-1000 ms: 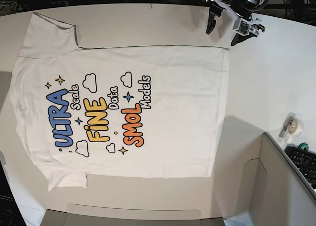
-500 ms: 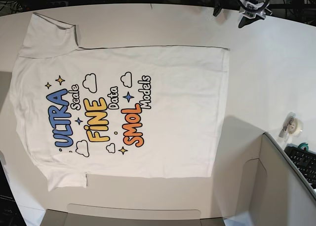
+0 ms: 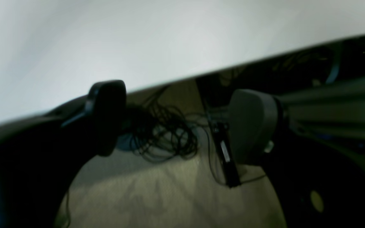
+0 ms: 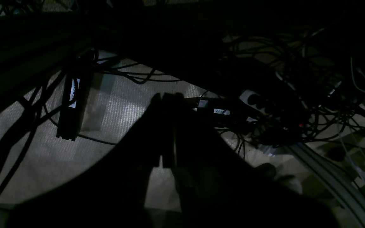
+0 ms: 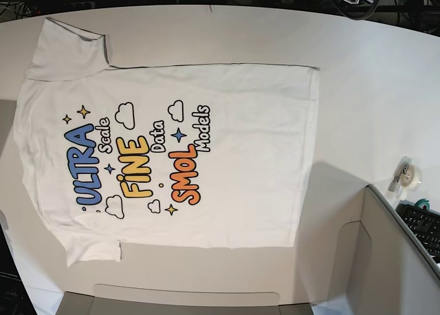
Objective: Layout the t-shirt on the table in an organized manner, then fold the t-shirt properly
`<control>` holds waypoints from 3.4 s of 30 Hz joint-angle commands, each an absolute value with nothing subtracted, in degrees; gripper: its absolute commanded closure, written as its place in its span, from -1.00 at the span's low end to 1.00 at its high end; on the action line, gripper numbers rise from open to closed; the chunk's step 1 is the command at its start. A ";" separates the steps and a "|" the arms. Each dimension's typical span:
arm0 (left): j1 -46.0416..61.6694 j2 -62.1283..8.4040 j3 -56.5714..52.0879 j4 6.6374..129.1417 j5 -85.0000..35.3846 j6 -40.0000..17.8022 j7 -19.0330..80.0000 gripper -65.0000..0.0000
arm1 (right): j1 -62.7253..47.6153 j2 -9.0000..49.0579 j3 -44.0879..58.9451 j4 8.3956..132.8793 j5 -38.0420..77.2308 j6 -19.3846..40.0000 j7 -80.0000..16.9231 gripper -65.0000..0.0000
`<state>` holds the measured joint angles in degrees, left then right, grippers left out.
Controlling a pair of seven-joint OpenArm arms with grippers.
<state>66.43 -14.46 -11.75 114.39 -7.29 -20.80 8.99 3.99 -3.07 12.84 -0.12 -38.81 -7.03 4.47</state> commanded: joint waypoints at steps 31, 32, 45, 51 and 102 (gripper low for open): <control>75.00 -14.64 -11.38 113.36 -7.78 -20.88 8.48 -0.49 | 4.18 -3.30 12.88 0.00 -38.81 -7.16 4.88 1.00; 75.00 -14.64 -11.38 112.92 -7.78 -20.88 8.48 -0.49 | 4.18 -3.30 12.88 0.00 -38.81 -7.16 4.79 1.00; 75.00 -11.47 -11.38 110.37 -7.52 -20.88 8.57 -0.49 | 4.18 -3.12 12.88 0.00 -38.81 -7.16 4.79 1.00; 75.00 -11.47 -11.30 106.86 -7.69 -21.05 8.04 -0.49 | 4.18 -3.47 12.88 0.00 -38.81 -7.16 5.05 1.00; 54.46 -12.00 -3.91 75.91 -7.34 -21.05 8.13 -0.49 | 4.18 -3.47 12.88 0.00 -38.81 -7.16 5.05 1.00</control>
